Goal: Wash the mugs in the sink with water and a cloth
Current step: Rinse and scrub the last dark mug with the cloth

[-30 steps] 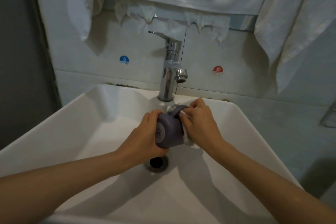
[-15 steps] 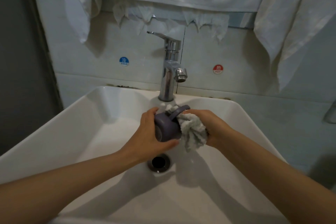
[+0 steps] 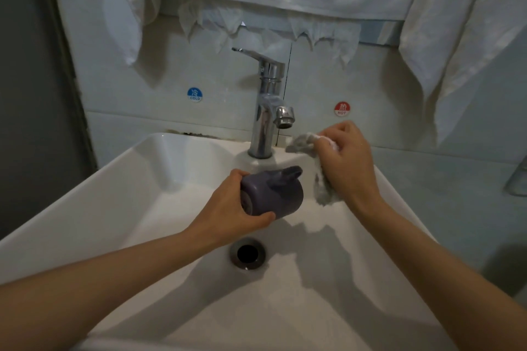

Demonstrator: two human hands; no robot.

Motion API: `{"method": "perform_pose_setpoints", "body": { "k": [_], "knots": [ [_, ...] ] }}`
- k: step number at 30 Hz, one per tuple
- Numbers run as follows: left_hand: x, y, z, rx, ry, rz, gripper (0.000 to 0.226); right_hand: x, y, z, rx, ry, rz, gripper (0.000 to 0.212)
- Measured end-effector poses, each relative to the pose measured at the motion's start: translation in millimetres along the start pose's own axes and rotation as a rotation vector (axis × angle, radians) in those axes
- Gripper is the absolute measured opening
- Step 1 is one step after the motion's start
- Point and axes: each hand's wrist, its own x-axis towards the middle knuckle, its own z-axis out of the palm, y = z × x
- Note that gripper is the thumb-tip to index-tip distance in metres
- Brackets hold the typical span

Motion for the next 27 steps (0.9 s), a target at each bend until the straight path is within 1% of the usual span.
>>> {"method": "perform_pose_setpoints", "body": {
  "k": [1,2,4,5,6,8,10,12,14,19,21,23,25,27],
  "knots": [
    [0.0,0.0,0.3,0.001,0.0,-0.002,0.058,-3.0,-4.3,5.8,0.086,-0.025,-0.044,0.018],
    [-0.2,0.2,1.2,-0.008,0.0,-0.002,0.059,-9.4,-6.7,12.3,0.082,-0.103,-0.103,0.025],
    [0.0,0.1,3.2,-0.056,0.001,0.012,0.065,-25.5,-3.3,27.7,-0.119,-0.263,-0.286,0.04],
    [-0.1,1.0,3.3,-0.074,0.003,0.014,0.066,-31.9,-0.1,35.0,-0.213,-0.297,-0.367,0.045],
    [-0.8,2.4,3.0,-0.085,0.008,0.013,0.064,-36.0,2.5,40.7,-0.261,-0.32,-0.379,0.048],
    [-0.6,4.7,3.3,-0.109,0.032,0.011,0.062,-37.3,2.6,45.5,-0.224,-0.307,-0.297,0.05],
    [-0.4,7.1,4.9,-0.119,0.045,0.01,0.066,-34.3,2.6,47.3,-0.133,-0.259,-0.237,0.043],
    [-1.3,9.6,6.9,-0.119,0.047,0.019,0.069,-33.2,3.2,46.4,-0.077,-0.236,-0.238,0.04],
    [-1.5,9.5,7.6,-0.114,0.047,0.035,0.069,-35.1,4.2,45.1,-0.094,-0.223,-0.241,0.045],
    [-2.8,7.5,6.6,-0.102,0.048,0.046,0.068,-32.6,2.4,48.2,-0.129,-0.161,-0.222,0.037],
    [-3.2,5.4,5.5,-0.079,0.036,0.065,0.064,-28.6,5.2,43.4,-0.099,-0.118,-0.167,0.04],
    [-3.4,3.6,4.6,-0.053,0.035,0.095,0.063,-24.8,9.9,35.6,-0.01,-0.098,-0.13,0.037],
    [-4.0,2.5,2.6,-0.044,0.042,0.121,0.064,-19.1,14.4,30.7,0.101,-0.156,-0.057,0.032],
    [-5.2,3.2,-0.1,-0.054,0.05,0.142,0.068,-14.5,15.2,27.7,0.29,-0.276,0.183,0.02]
  ]
}}
